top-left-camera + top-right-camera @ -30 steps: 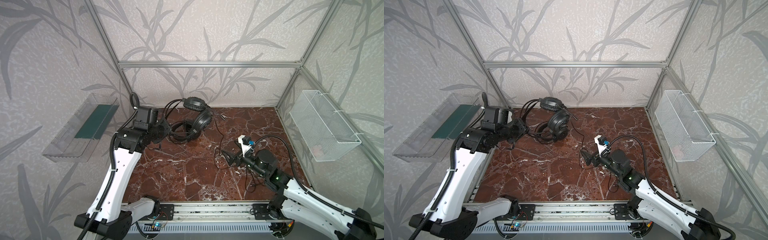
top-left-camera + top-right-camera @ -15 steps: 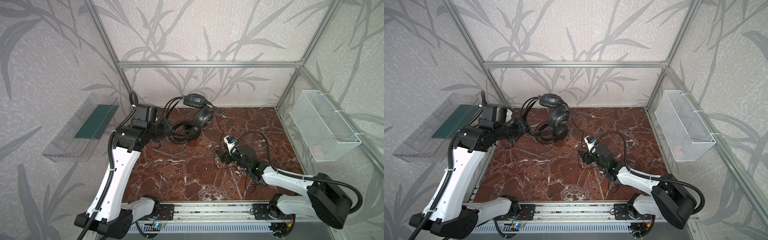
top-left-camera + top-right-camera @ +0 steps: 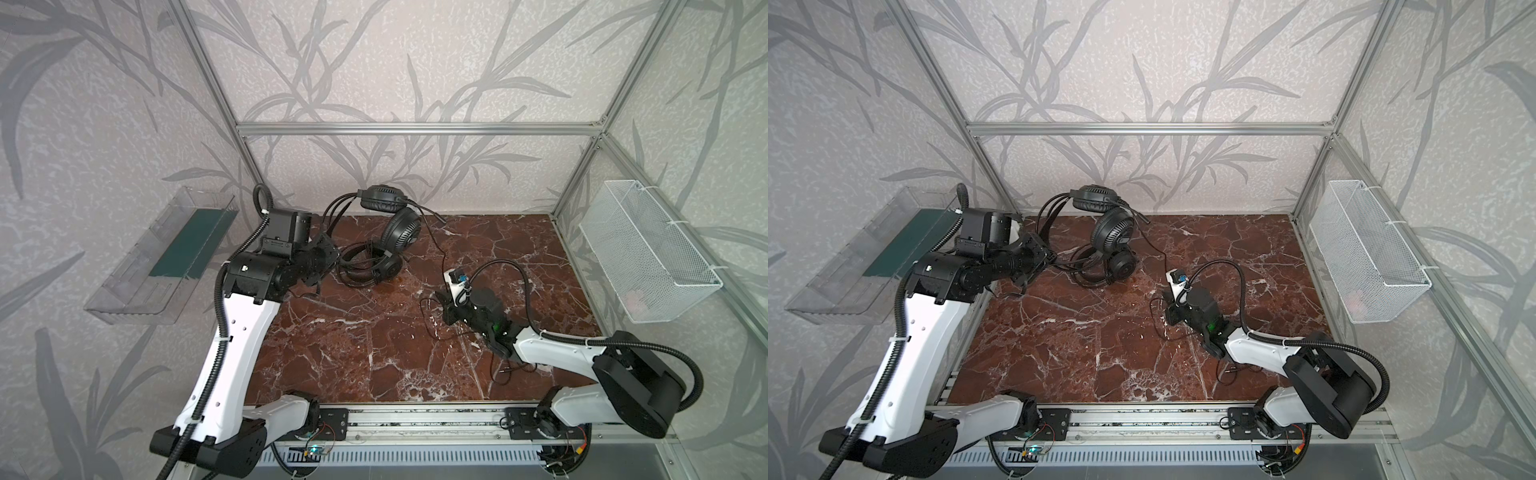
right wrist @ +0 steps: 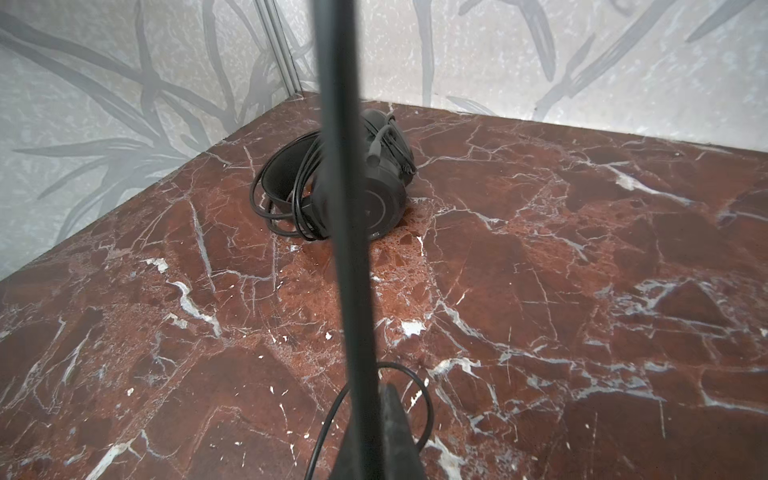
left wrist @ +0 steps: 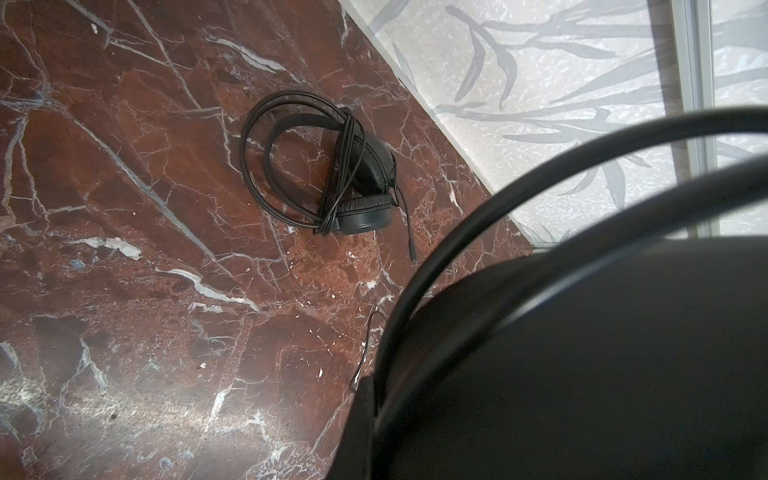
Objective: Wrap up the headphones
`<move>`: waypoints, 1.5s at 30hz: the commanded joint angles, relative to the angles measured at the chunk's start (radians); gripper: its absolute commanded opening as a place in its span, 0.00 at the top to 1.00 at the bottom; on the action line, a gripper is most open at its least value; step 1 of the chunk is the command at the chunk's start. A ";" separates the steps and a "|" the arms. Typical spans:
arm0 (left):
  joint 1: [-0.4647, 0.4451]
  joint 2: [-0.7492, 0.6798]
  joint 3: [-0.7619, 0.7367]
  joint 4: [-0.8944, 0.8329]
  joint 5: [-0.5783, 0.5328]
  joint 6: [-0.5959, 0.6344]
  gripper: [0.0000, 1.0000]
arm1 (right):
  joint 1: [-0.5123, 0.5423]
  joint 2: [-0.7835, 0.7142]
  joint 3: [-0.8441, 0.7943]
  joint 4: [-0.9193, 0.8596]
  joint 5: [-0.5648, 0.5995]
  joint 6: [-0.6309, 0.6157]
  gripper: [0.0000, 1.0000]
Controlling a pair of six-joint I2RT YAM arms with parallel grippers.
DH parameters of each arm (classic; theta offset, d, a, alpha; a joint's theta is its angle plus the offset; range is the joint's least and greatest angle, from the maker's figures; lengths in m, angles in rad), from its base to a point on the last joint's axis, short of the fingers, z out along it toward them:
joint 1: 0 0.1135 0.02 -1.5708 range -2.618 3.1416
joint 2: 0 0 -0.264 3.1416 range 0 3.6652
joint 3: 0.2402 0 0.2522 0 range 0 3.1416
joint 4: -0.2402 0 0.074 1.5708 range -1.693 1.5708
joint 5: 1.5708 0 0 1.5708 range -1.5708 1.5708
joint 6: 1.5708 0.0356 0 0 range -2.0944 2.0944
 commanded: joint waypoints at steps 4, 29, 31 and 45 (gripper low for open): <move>0.017 -0.013 -0.007 0.079 0.014 -0.046 1.00 | 0.014 -0.055 -0.001 -0.125 -0.013 0.049 0.61; 0.021 -0.020 -0.042 0.095 0.037 -0.059 1.00 | 0.014 0.011 0.005 0.041 -0.027 0.024 0.77; 0.021 -0.025 -0.051 0.099 0.040 -0.059 1.00 | 0.014 0.016 0.014 0.039 -0.034 0.023 0.83; 0.046 -0.012 -0.098 0.136 0.029 -0.050 1.00 | 0.125 -0.107 0.028 -0.189 -0.054 -0.043 1.00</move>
